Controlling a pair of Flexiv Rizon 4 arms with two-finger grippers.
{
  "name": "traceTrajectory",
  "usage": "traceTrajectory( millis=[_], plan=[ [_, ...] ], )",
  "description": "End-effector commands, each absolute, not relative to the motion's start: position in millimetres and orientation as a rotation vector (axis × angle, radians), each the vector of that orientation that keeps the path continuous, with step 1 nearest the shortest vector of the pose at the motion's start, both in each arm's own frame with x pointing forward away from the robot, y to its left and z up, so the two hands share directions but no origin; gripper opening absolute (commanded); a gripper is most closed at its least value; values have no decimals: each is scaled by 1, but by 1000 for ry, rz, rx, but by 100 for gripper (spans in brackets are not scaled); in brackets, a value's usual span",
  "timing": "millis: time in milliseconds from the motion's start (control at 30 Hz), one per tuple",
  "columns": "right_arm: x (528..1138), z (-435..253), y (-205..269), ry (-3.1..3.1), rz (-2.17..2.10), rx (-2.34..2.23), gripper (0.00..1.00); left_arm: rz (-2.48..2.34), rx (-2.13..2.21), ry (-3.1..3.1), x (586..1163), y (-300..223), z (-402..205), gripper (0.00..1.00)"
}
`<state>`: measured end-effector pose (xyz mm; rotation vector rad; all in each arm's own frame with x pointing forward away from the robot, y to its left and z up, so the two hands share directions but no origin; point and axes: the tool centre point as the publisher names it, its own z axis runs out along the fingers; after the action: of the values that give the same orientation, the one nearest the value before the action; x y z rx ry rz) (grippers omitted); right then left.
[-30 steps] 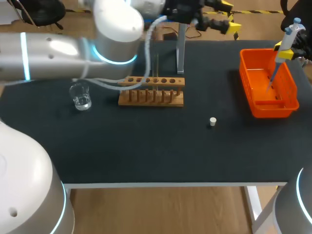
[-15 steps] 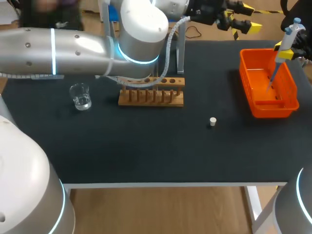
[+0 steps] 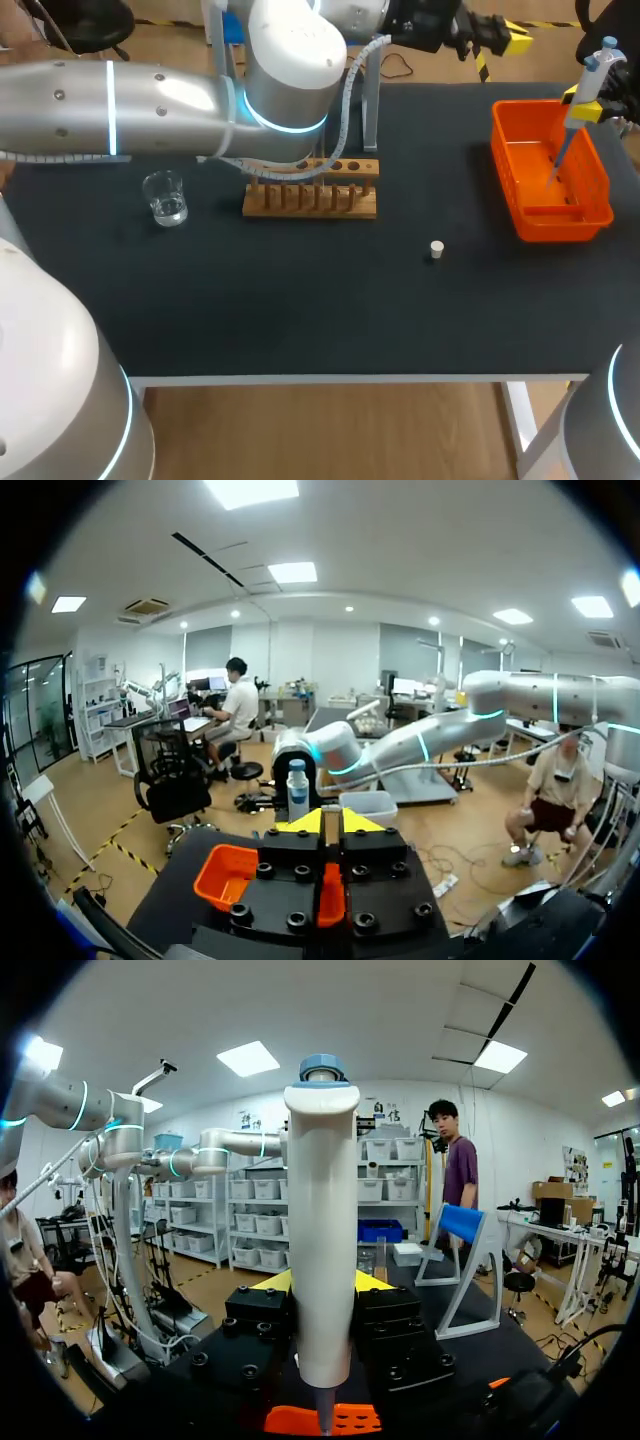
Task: Invert the test tube, pick up the pipette, mount the tip to pipette, aspirate from beaker and dispense into the tube, eject the tip, return the pipette, and cap with the stopper.
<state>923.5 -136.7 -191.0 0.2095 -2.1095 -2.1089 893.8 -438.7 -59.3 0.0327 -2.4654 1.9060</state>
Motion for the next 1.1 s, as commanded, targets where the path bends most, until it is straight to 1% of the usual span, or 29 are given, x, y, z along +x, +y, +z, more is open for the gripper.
traceTrajectory(
  millis=[33, 367, 567, 1100],
  plan=[
    [925, -191, -138, -2109, -2106, 213, 0, 1905, 35, -2466, 894, -439, -59, 0],
    [925, -191, -138, -2109, -2106, 213, 0, 1905, 35, -2466, 894, -439, -59, 0],
    [925, -191, -138, -2109, -2106, 213, 0, 1885, -3, -2462, 905, -466, -53, 0],
    [925, -191, -138, -2109, -2106, 213, 0, 1840, 6, -2498, 920, -507, -62, 0]
  ],
)
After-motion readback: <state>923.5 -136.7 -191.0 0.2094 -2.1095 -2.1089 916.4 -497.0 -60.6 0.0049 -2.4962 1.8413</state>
